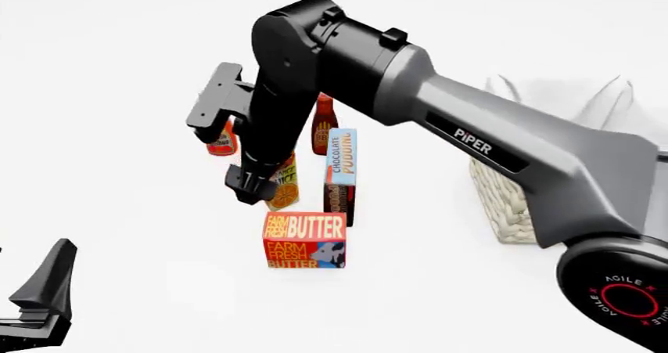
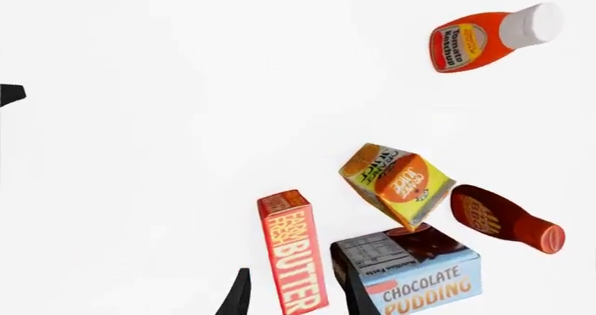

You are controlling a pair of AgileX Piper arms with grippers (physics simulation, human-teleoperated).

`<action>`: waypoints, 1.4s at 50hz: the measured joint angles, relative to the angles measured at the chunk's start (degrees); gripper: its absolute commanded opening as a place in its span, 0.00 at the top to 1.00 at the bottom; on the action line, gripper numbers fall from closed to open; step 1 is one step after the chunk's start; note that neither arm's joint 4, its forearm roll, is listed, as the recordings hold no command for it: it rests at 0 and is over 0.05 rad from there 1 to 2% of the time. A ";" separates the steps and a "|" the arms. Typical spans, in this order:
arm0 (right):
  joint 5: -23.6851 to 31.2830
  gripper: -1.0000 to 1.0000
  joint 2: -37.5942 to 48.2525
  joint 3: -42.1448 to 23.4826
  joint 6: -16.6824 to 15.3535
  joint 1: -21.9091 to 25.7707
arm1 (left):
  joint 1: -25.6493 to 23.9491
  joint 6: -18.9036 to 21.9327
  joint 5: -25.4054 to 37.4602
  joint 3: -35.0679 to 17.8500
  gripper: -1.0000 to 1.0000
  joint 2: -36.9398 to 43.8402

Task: Pick the butter and place it in the basket.

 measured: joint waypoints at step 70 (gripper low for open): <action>0.04 0.00 7.62 -5.39 -3.48 0.55 | 0.00 0.00 0.00 0.00 0.00 0.00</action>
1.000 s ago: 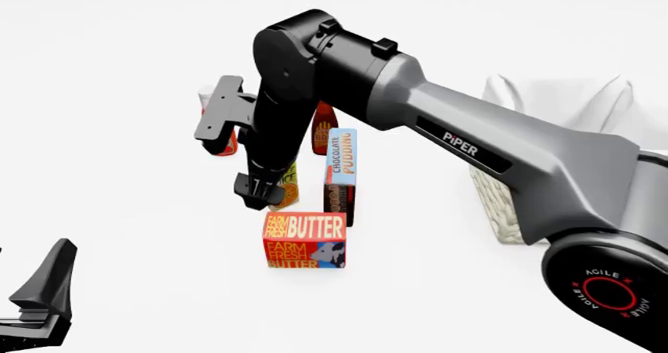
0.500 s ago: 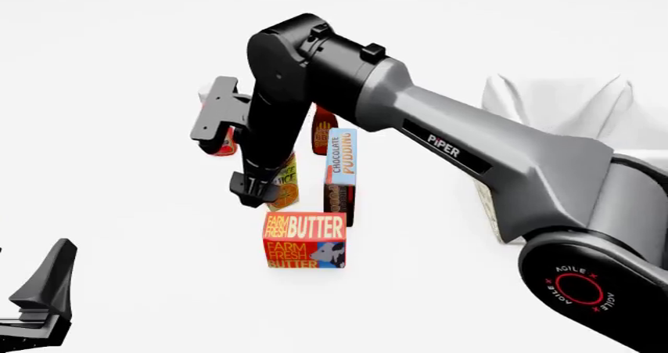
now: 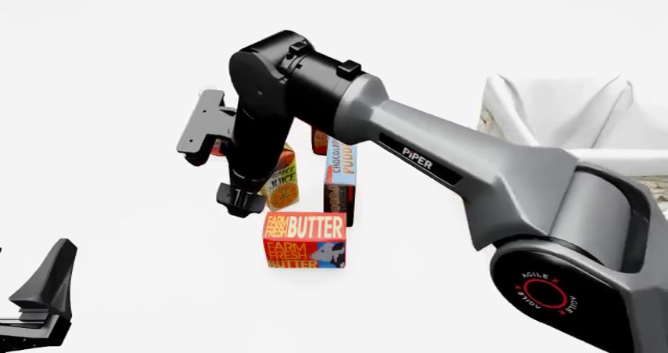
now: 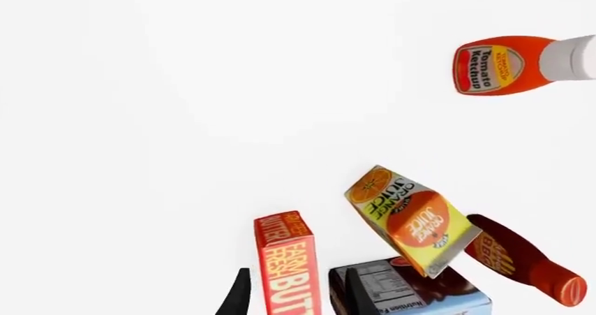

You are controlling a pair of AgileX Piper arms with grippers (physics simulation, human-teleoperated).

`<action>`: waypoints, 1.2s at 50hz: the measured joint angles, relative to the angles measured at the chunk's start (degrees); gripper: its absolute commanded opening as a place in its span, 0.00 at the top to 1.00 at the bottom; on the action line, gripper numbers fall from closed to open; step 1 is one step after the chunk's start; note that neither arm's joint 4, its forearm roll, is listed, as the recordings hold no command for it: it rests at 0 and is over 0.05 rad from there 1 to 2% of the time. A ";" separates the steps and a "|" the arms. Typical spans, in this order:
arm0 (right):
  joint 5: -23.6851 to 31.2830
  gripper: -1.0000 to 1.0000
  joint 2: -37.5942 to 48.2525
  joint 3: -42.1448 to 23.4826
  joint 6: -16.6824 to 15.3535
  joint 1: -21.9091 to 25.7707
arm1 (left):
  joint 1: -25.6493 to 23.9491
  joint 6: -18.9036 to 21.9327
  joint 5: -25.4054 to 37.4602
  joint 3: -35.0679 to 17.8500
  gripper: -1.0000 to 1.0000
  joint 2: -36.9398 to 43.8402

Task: Pick the butter and place it in the basket.

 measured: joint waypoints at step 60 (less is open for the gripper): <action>0.00 0.00 5.96 3.48 1.80 -1.98 | 0.00 0.00 0.00 0.00 0.00 0.00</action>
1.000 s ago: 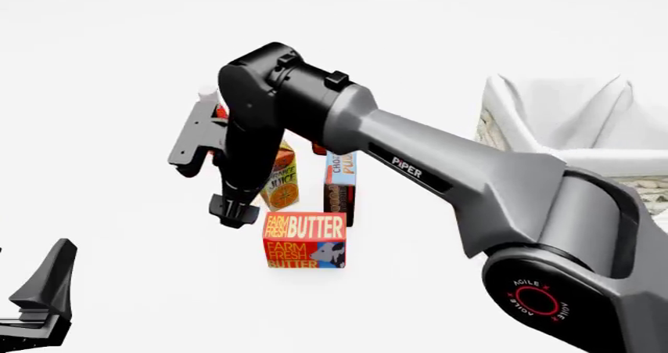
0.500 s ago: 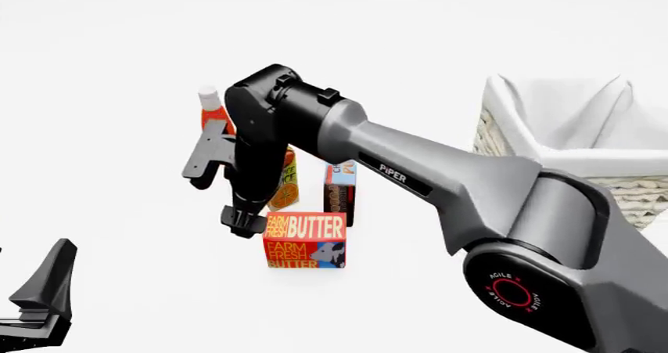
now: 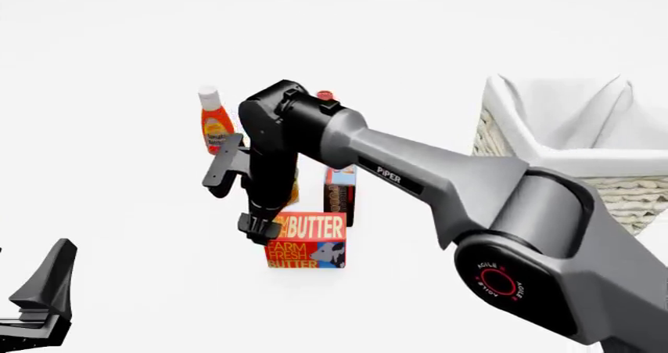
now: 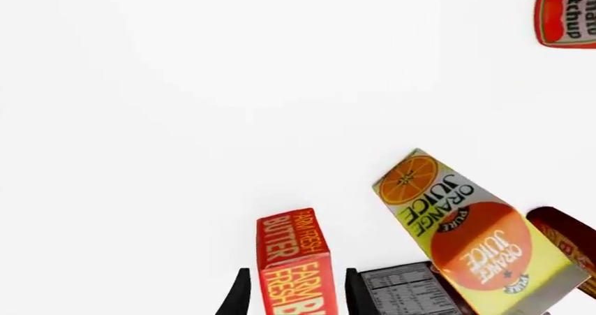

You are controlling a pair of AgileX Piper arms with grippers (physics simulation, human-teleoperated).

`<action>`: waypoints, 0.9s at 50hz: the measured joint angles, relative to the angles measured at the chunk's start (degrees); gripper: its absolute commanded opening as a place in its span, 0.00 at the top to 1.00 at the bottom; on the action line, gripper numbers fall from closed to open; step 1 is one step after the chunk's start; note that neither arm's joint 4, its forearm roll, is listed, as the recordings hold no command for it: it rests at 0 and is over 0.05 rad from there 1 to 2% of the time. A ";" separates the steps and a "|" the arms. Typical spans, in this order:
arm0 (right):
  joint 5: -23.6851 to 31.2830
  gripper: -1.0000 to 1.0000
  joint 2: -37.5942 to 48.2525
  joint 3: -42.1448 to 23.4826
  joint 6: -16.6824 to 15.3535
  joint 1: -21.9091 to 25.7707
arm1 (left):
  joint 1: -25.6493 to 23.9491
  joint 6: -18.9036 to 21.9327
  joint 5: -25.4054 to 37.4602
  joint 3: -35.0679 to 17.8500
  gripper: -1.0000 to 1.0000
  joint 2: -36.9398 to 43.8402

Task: Pick the butter and place it in the basket.

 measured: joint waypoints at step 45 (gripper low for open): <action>0.01 0.00 2.04 2.13 -4.73 -3.03 | 0.00 0.00 0.00 0.00 0.00 0.00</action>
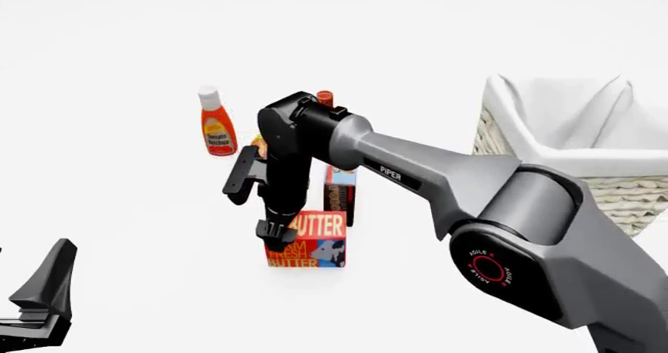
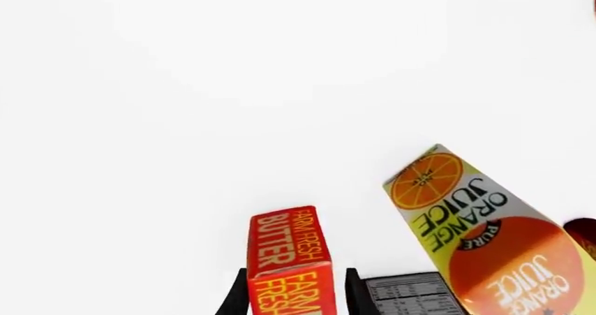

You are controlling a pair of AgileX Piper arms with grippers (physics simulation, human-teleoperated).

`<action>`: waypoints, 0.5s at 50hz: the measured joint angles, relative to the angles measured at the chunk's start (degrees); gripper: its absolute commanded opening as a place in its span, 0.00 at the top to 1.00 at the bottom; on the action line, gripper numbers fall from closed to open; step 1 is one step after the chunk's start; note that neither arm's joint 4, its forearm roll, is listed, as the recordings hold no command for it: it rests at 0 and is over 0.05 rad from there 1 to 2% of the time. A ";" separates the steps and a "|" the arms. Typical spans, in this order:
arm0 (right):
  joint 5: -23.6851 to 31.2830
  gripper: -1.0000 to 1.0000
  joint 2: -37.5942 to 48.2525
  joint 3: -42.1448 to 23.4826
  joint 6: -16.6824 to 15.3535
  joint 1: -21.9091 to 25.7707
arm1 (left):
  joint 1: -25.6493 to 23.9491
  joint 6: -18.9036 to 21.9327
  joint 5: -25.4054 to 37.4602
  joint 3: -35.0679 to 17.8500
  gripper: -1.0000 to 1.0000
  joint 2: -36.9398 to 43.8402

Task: Pick the butter and place it in the basket.

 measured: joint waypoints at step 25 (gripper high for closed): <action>-0.01 1.00 -0.36 0.45 1.00 0.84 | 0.00 0.00 0.00 0.00 0.00 0.00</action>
